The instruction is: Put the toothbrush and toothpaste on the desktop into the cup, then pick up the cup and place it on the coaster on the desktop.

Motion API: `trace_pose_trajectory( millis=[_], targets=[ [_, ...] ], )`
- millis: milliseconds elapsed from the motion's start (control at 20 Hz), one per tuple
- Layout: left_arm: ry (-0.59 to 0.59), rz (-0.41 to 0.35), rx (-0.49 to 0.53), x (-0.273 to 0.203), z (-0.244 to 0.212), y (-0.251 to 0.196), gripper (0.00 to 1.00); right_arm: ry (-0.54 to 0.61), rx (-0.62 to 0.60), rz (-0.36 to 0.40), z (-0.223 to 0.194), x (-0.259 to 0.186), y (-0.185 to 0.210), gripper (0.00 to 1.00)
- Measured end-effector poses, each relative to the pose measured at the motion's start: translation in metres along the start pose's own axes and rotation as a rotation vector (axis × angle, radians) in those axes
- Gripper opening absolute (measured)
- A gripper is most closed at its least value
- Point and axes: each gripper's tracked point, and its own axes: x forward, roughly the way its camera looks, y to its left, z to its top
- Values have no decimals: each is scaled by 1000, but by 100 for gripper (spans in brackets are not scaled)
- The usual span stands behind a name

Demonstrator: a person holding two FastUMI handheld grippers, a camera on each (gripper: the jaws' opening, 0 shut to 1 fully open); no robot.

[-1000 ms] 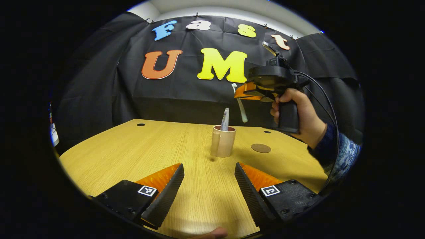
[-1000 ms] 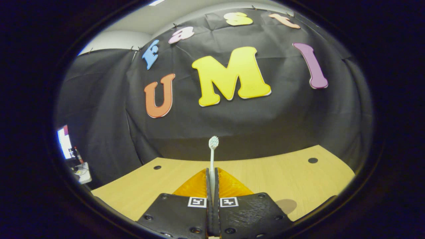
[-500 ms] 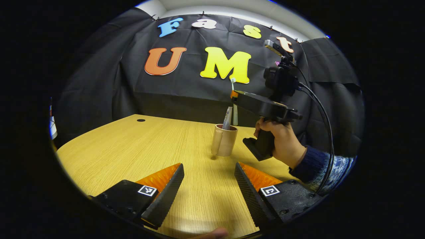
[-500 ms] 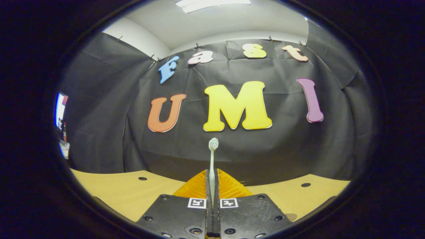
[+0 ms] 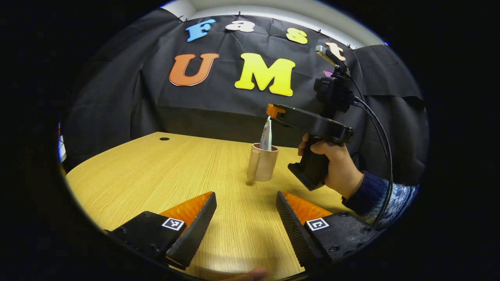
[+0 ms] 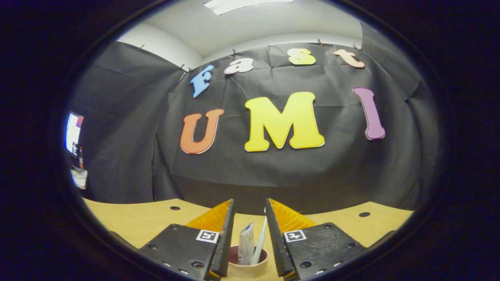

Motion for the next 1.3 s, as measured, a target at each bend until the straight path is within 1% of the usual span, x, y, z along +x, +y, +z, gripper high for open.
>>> trace_pose_trajectory(
  millis=[100, 150, 200, 250, 300, 350, 450, 650, 750, 850, 950, 1150, 1300],
  targets=[
    [1, 9, 1, 0, 0, 2, 98, -2, 5, 23, 5, -16, 4, 50],
    [2, 13, 1, 1, 0, 2, 98, 0, 7, 28, 9, -20, 4, 56],
    [3, 16, 3, 1, 1, 2, 98, 1, 12, 30, 13, -23, 1, 72],
    [1, 20, 8, 2, 2, 2, 98, 1, 22, 34, 18, -27, -1, 79],
    [0, 27, 17, 2, 5, 2, 98, 7, 26, 41, 22, -33, -2, 89],
    [-3, 35, 28, 4, 9, 3, 97, 12, 30, 40, 25, -40, -5, 96],
    [-13, 45, 31, 9, 17, 7, 97, 10, 32, 44, 37, -56, -11, 95],
    [-12, 66, -10, 23, 36, 12, 97, 17, 33, 49, 61, -91, -31, 95],
    [-21, 94, -6, 32, 55, 17, 97, 26, 41, 25, 72, -110, -51, 96],
    [-7, 115, 23, 44, 73, 21, 97, 31, 44, -6, 84, -130, -73, 95],
    [15, 160, 46, 52, 94, 30, 97, 23, 33, -41, 92, -148, -97, 95],
    [85, 126, 85, 76, 130, 16, 96, 21, -42, -97, 93, -180, -142, 96],
    [207, 74, 117, 98, 137, 1, 96, 58, -119, -132, 81, -200, -168, 96]
  ],
)
